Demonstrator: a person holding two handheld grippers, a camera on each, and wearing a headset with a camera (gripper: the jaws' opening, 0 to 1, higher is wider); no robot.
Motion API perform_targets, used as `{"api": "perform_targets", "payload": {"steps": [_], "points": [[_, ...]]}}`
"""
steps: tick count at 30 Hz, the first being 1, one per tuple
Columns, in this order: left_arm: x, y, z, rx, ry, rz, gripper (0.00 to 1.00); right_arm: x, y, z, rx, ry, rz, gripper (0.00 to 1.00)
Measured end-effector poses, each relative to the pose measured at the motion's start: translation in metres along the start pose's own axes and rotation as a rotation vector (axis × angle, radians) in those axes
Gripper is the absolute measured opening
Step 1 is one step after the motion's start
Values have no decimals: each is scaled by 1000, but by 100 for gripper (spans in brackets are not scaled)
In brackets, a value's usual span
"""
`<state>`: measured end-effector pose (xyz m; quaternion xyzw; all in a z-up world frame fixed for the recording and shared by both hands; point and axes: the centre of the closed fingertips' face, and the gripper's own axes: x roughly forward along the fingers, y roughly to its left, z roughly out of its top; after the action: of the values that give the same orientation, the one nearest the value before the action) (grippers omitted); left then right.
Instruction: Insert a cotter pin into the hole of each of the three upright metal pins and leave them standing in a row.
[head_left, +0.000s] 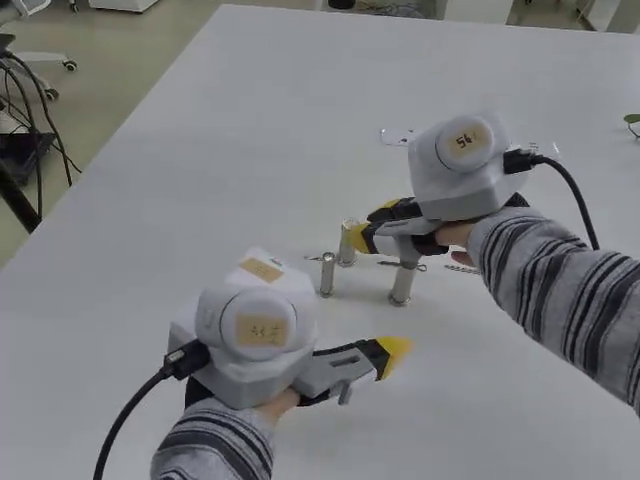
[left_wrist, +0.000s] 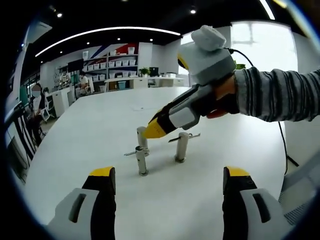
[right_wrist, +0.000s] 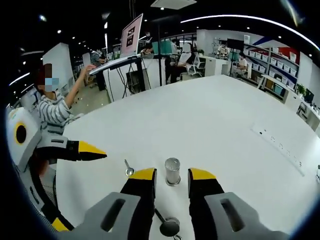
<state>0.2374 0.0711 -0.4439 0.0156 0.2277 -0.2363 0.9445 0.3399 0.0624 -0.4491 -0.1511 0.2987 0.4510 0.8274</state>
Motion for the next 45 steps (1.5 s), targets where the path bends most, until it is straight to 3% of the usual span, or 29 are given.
{"api": "perform_targets", "payload": {"steps": [6, 14, 17, 22, 23, 27, 37, 45], "points": [[-7, 7, -1, -26, -6, -8, 94, 15, -3, -9, -14, 44, 11, 19], [-6, 10, -3, -36, -1, -5, 99, 20, -1, -7, -29, 42, 13, 10], [-7, 11, -3, -11, 10, 14, 99, 22, -1, -9, 42, 45, 20, 9], [-7, 6, -3, -20, 12, -1, 99, 21, -2, -7, -9, 47, 22, 9], [-7, 6, -3, -13, 13, -2, 99, 21, -3, -7, -55, 49, 18, 8], [-7, 6, -3, -5, 12, -1, 99, 18, 1, -7, -58, 54, 7, 8], [-7, 8, -2, 4, 13, 2, 99, -4, -18, -8, -43, 64, -62, 8], [-5, 5, -2, 29, 19, -9, 99, -34, -38, -28, -27, 101, -114, 8]]}}
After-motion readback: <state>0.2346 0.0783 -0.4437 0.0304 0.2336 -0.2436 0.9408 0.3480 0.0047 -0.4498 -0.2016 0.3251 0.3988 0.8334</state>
